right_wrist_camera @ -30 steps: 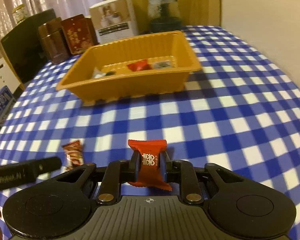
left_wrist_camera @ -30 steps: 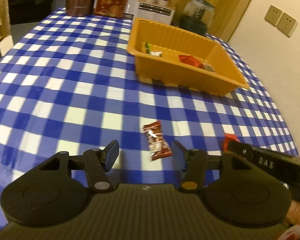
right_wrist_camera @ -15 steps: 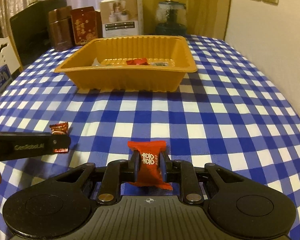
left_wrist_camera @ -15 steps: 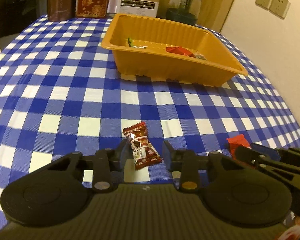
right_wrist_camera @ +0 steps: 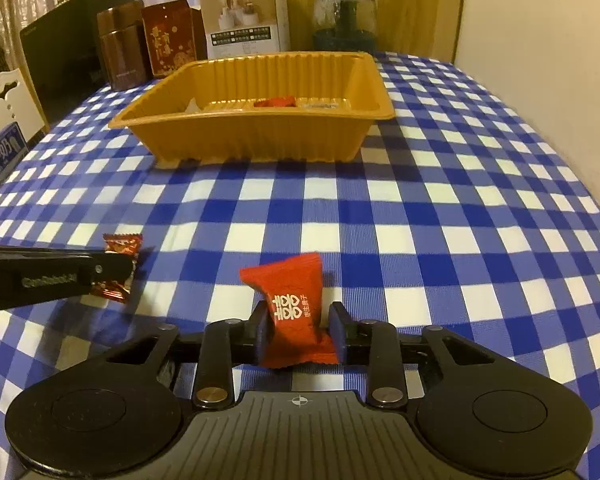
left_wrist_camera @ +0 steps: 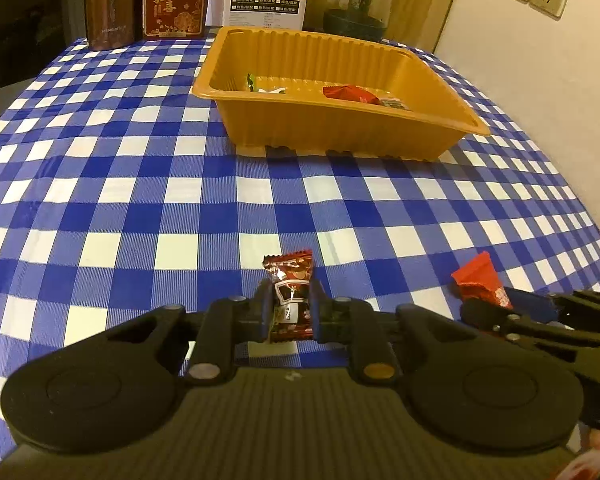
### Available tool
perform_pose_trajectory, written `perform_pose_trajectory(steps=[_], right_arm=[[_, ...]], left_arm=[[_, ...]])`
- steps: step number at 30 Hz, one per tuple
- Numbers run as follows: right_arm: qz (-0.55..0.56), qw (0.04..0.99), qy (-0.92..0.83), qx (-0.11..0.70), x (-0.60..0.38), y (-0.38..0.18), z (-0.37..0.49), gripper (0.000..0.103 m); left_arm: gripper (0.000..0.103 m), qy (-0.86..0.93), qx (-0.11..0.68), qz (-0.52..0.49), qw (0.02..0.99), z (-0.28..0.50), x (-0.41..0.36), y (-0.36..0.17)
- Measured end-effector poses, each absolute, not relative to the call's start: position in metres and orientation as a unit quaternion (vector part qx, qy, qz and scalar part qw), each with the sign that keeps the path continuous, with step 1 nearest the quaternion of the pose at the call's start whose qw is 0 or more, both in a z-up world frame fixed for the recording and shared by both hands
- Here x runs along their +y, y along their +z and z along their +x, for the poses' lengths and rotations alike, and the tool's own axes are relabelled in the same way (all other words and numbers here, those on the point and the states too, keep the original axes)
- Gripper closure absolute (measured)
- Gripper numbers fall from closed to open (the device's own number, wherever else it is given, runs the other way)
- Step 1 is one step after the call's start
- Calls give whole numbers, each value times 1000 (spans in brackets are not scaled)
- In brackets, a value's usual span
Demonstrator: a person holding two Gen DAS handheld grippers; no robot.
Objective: Organize snacks
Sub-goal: 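Grasp the red printed packet with the right tool while the left tool grasps the brown candy, then carry both held candies over the orange tray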
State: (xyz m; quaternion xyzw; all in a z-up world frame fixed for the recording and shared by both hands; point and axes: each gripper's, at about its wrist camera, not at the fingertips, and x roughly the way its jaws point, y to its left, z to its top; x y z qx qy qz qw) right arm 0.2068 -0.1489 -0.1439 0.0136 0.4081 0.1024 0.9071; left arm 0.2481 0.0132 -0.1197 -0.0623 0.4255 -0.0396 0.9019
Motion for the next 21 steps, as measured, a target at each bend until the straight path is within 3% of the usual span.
perform_pose_trajectory(steps=[6,21], right_arm=[[11,906,99,411,-150,-142,204,77],[29,913,102,393,-158,-106,176,77]], left_arm=[[87,-39,426,-72,901,237,19,-112],[87,-44,411,-76,908,203,19,-72]])
